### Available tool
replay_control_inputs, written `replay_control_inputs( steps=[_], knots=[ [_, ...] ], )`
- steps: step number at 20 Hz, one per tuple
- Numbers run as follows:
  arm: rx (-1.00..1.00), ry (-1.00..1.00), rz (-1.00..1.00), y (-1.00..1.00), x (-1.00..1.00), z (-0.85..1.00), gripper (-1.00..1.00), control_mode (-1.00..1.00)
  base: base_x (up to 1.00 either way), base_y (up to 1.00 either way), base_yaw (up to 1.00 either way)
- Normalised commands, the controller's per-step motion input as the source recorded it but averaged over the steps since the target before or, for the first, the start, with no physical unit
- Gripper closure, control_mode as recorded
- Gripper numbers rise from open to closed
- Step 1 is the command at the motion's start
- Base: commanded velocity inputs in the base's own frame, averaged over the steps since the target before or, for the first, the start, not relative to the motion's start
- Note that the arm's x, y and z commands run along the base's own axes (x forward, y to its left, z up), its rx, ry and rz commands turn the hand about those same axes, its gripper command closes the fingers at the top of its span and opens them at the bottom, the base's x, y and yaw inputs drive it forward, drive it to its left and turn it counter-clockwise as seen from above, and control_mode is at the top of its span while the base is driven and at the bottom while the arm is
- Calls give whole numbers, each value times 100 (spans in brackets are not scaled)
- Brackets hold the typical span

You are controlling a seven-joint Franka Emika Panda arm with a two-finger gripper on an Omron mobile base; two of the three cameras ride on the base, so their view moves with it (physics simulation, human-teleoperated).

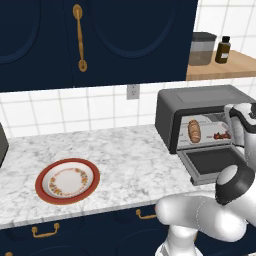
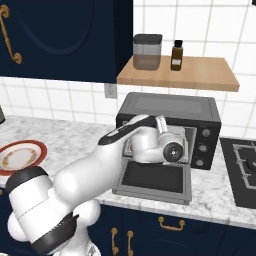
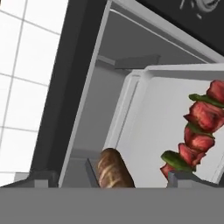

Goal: Pick up the kebab skewer and baguette bread, and place them inside the toaster oven. Close the toaster oven door and start by setting the timer.

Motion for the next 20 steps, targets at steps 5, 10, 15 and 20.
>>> replay_control_inputs(
  steps=[5,10,15,20],
  knots=[
    [0,2,1,0,-58,4,-100,-100,0,0,0],
    [-9,0,9,-1,-59,0,-100,-100,0,0,0],
    [-23,2,18,1,-42,1,-100,-100,0,0,0],
    [-39,0,41,1,-50,1,-100,-100,0,0,0]
  ],
)
